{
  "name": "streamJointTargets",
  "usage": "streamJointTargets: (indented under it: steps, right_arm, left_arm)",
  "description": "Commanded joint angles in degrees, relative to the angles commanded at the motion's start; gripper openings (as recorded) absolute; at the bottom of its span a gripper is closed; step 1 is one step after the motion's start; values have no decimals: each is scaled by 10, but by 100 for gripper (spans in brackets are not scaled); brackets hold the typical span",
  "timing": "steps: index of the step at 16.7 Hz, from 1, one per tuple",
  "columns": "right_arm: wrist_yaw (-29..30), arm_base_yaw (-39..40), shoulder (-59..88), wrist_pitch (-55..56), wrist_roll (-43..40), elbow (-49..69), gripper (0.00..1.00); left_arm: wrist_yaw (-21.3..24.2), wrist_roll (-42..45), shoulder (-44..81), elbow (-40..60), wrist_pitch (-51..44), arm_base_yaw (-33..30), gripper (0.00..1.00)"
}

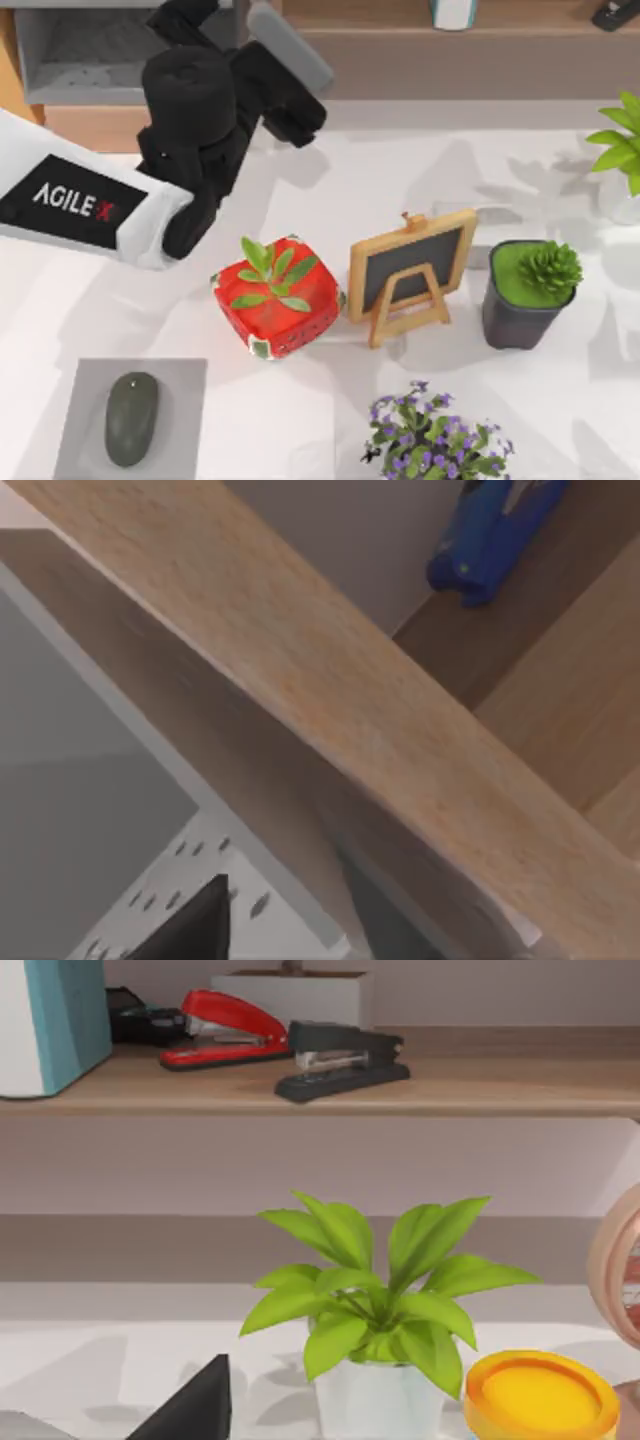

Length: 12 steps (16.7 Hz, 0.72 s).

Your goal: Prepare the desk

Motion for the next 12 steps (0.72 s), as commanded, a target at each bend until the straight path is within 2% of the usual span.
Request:
streamJointTargets:
  steps: [3, 6, 12]
  right_arm:
    - [0, 0, 0, 0, 0, 0, 100]
    - [0, 0, 0, 0, 0, 0, 100]
    - [0, 0, 0, 0, 0, 0, 100]
  left_arm:
    - [-76, -114, 40, 84, -59, -95, 100]
    - [-146, -223, 93, 202, -123, -155, 100]
    - [-260, -398, 206, 454, -237, -200, 100]
